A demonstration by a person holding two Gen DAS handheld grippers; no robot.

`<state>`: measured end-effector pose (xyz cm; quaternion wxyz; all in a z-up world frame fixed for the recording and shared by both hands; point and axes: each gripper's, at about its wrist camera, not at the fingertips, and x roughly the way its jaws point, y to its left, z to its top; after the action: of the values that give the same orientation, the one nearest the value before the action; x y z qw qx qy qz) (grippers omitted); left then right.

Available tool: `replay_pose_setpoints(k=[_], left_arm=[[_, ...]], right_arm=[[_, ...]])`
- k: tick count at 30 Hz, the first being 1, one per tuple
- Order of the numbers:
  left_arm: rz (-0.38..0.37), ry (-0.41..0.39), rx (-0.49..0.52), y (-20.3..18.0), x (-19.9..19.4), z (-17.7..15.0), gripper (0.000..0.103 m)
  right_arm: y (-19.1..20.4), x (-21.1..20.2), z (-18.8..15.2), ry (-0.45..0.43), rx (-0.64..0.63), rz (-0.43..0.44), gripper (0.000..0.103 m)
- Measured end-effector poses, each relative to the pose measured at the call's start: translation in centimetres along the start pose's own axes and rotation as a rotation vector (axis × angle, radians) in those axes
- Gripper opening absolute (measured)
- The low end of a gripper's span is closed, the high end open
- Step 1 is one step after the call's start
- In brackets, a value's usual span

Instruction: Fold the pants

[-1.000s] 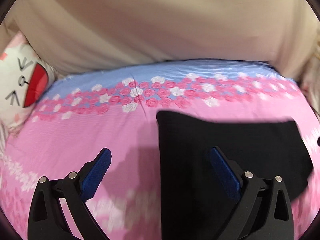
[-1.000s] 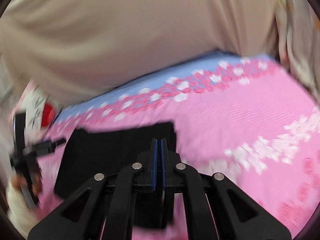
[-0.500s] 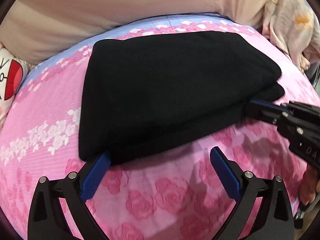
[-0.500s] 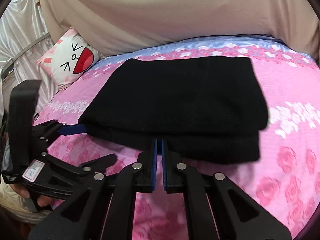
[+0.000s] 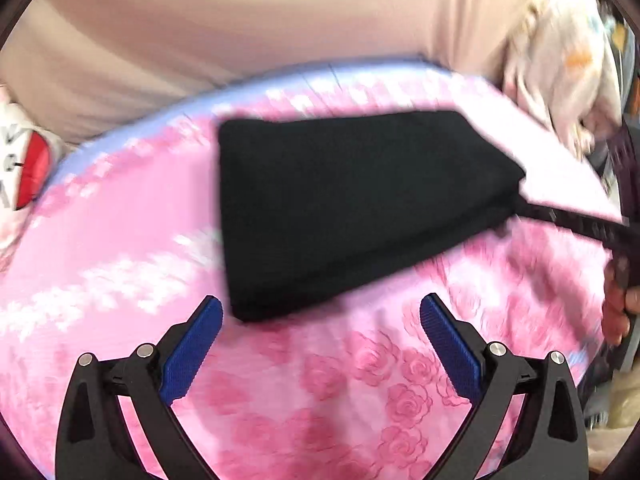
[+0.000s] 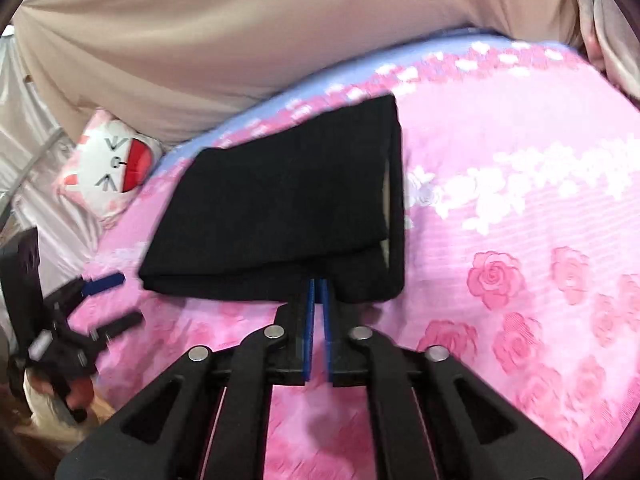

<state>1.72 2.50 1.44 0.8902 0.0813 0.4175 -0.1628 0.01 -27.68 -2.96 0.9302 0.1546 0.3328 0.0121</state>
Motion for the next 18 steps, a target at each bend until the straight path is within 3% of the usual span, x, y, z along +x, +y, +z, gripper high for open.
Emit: replay_pose_setpoints(k=[2,4,6,9,11,15,16,18], left_arm=[[0.019,-0.046,-0.032,0.9,-0.9,2.1,0.098],[0.053,-0.052,-0.059,1.4,0.9,5.2,0.098],[0.103,-0.016,-0.061,1.8,4.2,7.6,0.098],[0.145,0.114,-0.090,3.0,10.3,10.1,0.098],[0.126,0.164,-0.135,3.7,13.3,10.8,0.098],[0.037,0.185,-0.244,6.0,14.9,11.1,0.098],[0.009,0.188,-0.261,6.4,15.2,11.0,0.098],[-0.035,0.182,-0.276,6.5,15.4,10.4,0.098]], right_arm=[[1.0,-0.5,1.4,-0.036,-0.005,0.043,0.005],[2.7,0.7,3.9,-0.069,-0.043,0.072,0.005],[3.8,3.4,5.8,-0.068,-0.061,0.053,0.006],[4.7,8.8,8.1,-0.006,-0.045,0.051,0.006],[5.8,12.2,9.4,0.031,-0.084,0.017,0.006],[3.0,15.1,10.9,0.018,-0.079,-0.225,0.000],[0.7,14.5,11.2,0.000,-0.010,-0.228,0.000],[-3.1,13.3,11.2,-0.006,0.158,-0.097,0.000]])
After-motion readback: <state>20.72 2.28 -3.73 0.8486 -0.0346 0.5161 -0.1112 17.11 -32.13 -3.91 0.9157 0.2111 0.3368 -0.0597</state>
